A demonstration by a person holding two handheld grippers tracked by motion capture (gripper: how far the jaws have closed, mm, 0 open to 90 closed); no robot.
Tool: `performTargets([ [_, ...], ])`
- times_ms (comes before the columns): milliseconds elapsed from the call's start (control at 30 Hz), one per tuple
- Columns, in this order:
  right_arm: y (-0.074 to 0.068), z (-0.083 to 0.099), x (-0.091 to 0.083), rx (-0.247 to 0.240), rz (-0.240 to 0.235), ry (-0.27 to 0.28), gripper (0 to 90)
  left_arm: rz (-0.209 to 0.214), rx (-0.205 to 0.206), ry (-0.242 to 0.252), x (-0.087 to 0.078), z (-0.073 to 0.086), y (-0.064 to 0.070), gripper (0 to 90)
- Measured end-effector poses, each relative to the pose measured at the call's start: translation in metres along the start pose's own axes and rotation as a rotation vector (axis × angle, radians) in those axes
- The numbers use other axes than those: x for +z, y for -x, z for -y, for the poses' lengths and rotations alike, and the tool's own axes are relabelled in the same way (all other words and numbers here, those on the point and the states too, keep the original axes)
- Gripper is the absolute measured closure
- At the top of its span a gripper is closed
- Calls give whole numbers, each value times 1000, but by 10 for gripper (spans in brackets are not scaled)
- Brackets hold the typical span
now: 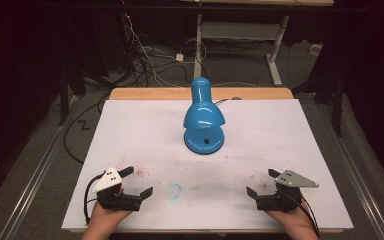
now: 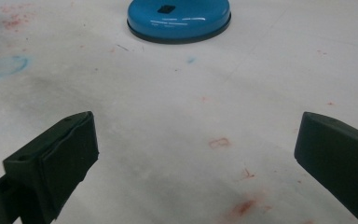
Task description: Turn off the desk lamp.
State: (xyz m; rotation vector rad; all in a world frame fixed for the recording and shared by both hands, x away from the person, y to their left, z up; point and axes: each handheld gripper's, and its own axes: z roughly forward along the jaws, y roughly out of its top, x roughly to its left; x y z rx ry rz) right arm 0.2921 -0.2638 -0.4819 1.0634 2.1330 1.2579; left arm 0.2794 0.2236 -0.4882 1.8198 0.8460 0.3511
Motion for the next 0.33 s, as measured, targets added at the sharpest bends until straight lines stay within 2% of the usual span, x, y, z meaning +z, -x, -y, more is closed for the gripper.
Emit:
performTargets([
  [133, 0, -1, -9, -5, 10, 40, 6, -15, -5, 22, -4, -1, -3, 0],
  [333, 3, 1, -10, -1, 13, 51, 5, -35, -21, 21, -5, -2, -8, 0],
])
